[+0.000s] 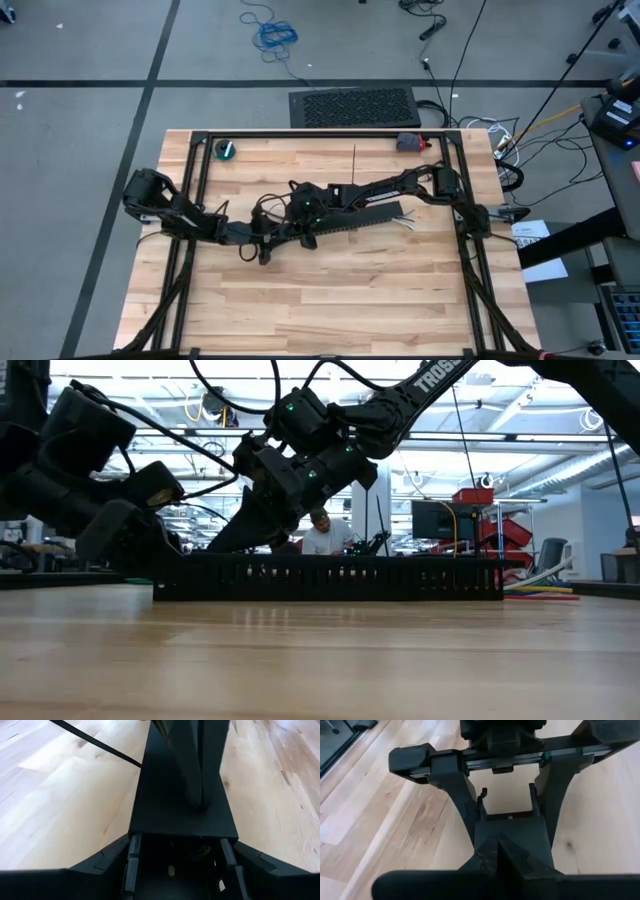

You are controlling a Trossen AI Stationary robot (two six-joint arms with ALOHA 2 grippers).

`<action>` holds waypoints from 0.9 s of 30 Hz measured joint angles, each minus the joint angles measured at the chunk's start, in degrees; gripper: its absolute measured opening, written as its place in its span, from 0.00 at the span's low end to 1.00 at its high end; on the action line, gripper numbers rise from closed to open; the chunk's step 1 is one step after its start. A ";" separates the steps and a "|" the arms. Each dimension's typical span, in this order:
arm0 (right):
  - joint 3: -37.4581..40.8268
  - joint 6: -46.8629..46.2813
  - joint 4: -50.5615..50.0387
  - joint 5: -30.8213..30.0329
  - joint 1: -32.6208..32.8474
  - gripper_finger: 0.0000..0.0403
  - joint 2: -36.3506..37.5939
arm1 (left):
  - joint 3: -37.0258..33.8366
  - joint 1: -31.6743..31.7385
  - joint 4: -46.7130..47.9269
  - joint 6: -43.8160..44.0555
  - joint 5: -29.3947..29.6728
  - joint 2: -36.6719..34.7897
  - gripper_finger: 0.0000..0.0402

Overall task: Ziptie cables
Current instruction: Insert the cable duct cover

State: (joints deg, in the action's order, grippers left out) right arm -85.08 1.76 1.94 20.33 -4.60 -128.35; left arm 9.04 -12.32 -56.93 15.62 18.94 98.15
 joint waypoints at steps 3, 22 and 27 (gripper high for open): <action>0.00 -0.02 -0.55 0.01 0.00 0.00 0.00 | 0.00 0.04 0.37 -1.47 -0.37 -0.96 0.62; -0.11 -0.09 -0.30 1.34 -0.66 0.00 -0.07 | 0.02 -2.18 25.28 5.87 -2.74 -18.16 0.70; -0.11 -0.44 -0.60 1.70 -0.73 0.00 -0.07 | -0.34 -4.22 24.88 6.31 2.28 -17.75 0.70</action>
State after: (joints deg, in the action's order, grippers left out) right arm -85.19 1.31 1.34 22.03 -5.33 -128.42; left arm 8.70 -16.54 -32.05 21.92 21.22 80.39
